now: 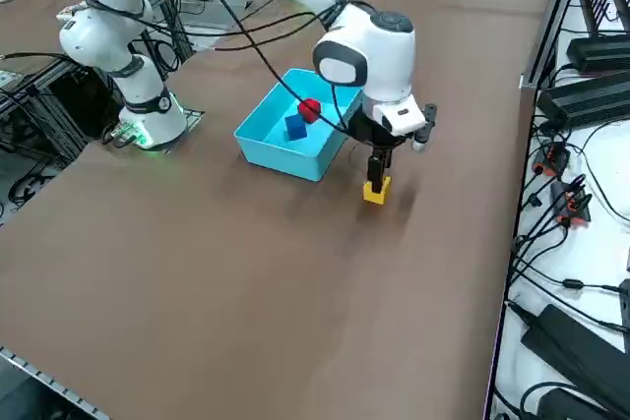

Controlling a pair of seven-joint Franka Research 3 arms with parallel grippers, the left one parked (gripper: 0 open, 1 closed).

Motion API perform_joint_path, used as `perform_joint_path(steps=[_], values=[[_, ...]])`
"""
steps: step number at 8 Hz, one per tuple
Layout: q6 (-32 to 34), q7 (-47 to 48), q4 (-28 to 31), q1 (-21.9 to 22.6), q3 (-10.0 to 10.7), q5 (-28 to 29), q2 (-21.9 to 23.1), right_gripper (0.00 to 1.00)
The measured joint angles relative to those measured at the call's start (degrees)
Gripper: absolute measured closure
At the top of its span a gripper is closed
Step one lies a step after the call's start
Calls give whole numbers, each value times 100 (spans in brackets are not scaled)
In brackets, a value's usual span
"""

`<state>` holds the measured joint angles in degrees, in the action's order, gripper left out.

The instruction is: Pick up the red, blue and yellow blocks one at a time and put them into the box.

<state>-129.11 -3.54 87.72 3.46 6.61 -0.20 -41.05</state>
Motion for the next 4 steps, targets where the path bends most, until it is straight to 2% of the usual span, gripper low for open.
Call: perform_joint_path(steps=[3,4], values=[[-134,-22,-1,0,0,0,-184,2],[-171,-22,0,-1,0,0,-223,11]])
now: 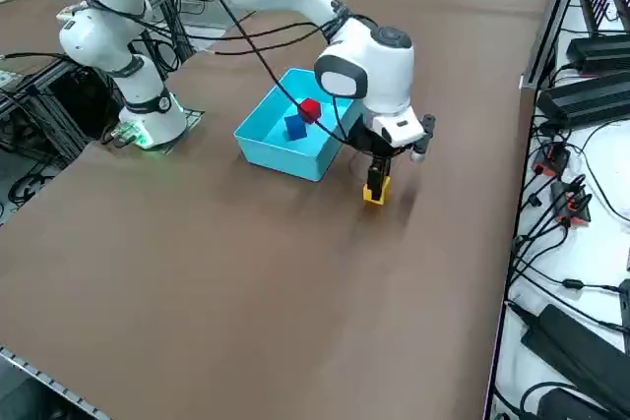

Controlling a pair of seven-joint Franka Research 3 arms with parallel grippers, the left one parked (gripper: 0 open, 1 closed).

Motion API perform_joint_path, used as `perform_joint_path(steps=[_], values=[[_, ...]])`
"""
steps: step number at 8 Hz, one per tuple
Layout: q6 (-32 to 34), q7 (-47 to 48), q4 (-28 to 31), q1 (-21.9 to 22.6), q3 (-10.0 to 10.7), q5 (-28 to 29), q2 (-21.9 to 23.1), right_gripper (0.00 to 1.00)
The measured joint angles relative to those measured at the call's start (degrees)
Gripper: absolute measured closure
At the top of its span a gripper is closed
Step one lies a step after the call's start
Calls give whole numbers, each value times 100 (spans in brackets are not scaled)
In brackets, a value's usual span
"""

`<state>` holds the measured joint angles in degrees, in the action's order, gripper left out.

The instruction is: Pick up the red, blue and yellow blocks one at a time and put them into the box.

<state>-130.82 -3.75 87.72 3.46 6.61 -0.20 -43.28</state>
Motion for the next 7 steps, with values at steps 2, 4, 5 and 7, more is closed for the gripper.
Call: perform_joint_path(steps=[2,4,5,7], values=[[-8,0,-11,0,0,1,13,30],[205,71,-78,15,-3,10,184,30],[527,206,-134,27,-5,13,412,30],[1361,948,-167,46,-39,35,1097,30]])
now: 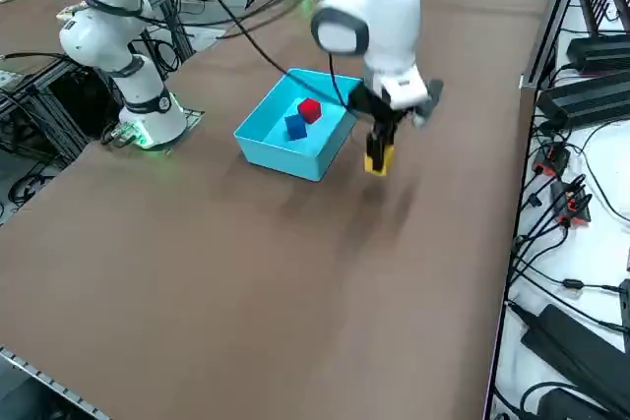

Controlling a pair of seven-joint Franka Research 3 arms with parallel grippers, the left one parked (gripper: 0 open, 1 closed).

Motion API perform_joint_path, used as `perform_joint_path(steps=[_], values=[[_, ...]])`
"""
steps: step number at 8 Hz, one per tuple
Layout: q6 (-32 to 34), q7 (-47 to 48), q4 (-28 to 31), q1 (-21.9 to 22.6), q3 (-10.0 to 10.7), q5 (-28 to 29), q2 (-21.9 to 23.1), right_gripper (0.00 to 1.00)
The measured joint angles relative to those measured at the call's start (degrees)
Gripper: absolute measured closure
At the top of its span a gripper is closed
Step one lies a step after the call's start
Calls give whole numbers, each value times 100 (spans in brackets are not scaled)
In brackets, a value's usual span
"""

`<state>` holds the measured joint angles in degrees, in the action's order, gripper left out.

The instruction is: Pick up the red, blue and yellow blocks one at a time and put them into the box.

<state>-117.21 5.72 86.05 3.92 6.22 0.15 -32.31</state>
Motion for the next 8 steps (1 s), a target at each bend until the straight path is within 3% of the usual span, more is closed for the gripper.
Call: perform_joint_path(steps=[2,5,8], values=[[486,1068,433,100,-53,8,760,30],[103,2602,2268,202,-69,10,1913,30],[-362,3058,3867,486,-91,-63,2681,30]])
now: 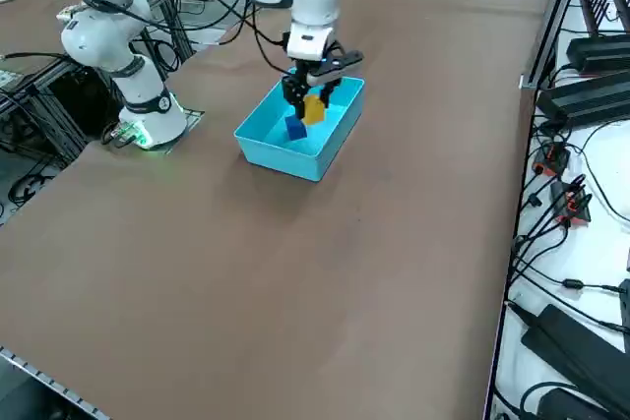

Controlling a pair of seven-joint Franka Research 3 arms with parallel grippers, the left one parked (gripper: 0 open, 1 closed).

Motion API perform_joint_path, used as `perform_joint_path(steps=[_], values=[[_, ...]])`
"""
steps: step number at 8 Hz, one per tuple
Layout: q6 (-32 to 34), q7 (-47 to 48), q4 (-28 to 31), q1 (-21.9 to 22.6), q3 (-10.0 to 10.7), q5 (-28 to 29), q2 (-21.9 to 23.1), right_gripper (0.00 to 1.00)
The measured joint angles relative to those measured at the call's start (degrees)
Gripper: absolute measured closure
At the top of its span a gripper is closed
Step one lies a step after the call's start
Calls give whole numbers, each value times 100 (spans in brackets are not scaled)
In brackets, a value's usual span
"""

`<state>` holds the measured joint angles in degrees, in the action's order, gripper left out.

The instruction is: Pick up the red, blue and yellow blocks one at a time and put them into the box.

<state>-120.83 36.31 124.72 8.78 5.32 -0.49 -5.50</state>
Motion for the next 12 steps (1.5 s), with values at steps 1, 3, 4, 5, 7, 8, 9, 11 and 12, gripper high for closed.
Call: perform_joint_path(steps=[1,3,4,5,7,8,9,11,12], values=[[-63,101,315,106,-3,-40,97,30],[-151,480,599,171,-4,-84,163,30],[-151,524,632,171,-2,-198,165,30],[-150,531,677,176,-3,-401,163,30],[-151,17,799,280,-11,-598,121,30],[-151,-391,829,359,-20,-614,83,30],[-151,-889,834,400,-32,-626,53,30],[-145,-1984,849,399,-19,-633,51,30],[-175,-2255,887,398,-8,-633,52,30]])
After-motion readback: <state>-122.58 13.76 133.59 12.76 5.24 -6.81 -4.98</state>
